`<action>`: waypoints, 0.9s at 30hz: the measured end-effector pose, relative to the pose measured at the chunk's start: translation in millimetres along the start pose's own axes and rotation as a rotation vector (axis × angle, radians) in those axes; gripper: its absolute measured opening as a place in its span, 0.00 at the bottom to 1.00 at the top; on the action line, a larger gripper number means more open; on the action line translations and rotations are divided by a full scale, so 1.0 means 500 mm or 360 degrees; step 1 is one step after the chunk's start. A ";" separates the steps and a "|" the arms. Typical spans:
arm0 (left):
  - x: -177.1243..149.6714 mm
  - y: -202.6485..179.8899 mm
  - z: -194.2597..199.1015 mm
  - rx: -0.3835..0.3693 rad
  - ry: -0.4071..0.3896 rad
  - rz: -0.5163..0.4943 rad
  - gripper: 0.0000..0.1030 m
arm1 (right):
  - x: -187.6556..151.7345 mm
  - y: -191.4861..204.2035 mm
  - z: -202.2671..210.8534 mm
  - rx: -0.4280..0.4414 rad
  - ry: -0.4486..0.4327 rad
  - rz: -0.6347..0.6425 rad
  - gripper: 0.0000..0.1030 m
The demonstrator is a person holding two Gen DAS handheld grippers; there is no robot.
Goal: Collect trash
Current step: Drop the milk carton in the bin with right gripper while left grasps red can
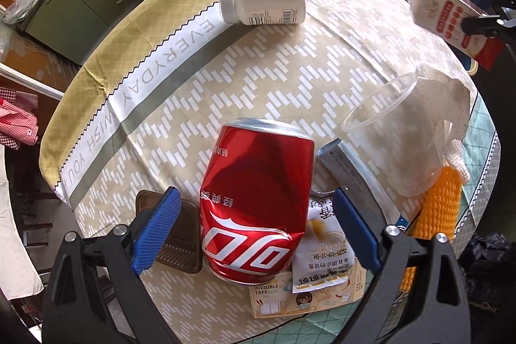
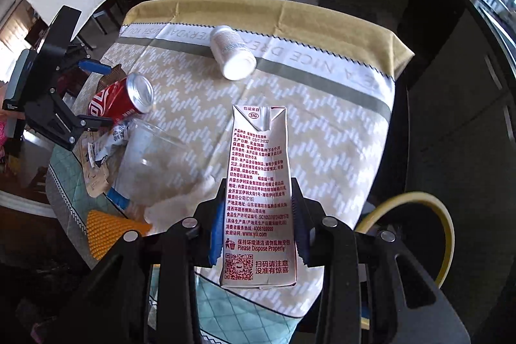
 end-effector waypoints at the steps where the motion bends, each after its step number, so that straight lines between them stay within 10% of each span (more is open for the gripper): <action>1: 0.000 0.000 -0.006 -0.0008 0.0014 -0.0001 0.87 | -0.011 -0.017 0.005 -0.0006 -0.0011 -0.0037 0.35; 27: 0.009 0.017 -0.084 -0.0214 0.0109 0.0068 0.73 | -0.162 -0.199 0.028 -0.0077 -0.0067 -0.0456 0.35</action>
Point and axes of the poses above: each gripper's, at about its wrist camera, not at the fingertips, and z roughly against the way its jaws point, y to its left, x to its top, the point moved 3 cm from there along -z, roughly the way its jaws point, and after that the axes turned 9 degrees about x, right-handed, at the moved point
